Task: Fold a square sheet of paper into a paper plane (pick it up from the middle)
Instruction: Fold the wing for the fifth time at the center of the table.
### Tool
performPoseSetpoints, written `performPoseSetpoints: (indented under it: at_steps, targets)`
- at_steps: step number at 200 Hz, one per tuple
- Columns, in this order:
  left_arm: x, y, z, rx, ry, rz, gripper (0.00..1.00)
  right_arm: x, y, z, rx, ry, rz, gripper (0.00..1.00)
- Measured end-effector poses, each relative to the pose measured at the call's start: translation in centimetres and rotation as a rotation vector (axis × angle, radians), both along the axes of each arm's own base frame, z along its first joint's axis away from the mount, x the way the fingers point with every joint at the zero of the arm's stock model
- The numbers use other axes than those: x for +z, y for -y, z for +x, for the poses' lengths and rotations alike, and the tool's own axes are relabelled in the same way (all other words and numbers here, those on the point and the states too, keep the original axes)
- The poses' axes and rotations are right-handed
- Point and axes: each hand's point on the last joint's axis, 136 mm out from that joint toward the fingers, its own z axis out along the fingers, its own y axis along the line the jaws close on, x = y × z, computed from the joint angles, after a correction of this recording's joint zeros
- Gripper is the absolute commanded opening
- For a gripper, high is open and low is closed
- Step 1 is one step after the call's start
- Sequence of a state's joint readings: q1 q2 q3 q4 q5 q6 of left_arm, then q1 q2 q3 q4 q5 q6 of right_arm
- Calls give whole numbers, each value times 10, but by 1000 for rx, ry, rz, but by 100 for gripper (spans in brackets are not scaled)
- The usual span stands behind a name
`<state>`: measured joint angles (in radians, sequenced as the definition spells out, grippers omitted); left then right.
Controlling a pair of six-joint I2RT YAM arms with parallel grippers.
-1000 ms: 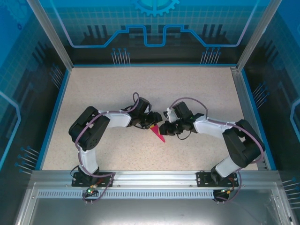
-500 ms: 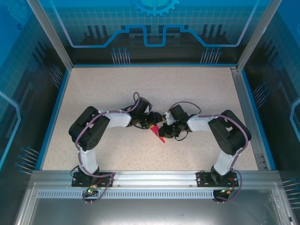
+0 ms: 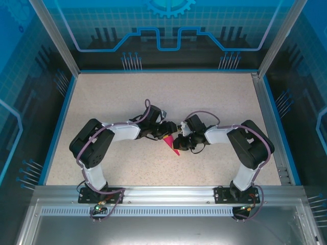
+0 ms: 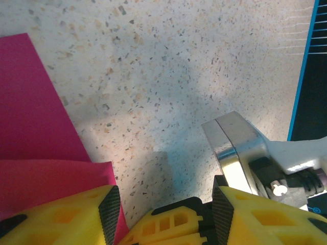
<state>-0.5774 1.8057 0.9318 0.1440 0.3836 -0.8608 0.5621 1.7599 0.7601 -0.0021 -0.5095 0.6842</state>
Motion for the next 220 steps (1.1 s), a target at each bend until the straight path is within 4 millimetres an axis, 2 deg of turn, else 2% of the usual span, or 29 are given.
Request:
performPoseSetpoints:
  at_steps: [24,55,97,148,193,220]
  targets:
    - [-7,-1,0,1,-4,4,50,0,0,0,-1,-1,0,6]
    - [-27,-7,2,25,-24,49,49,-1,0,0,-1,0,-1,4]
    - [-26,-11,7,25,-10,53,50,-1,1,-1,0,3,2,2]
    - [-25,-33,26,52,25,61,51,-2,2,-1,6,15,9,0]
    - [-24,-39,34,37,26,35,52,-1,2,-2,7,22,24,0]
    - [-22,-58,52,78,50,21,52,-1,2,-2,9,22,28,0]
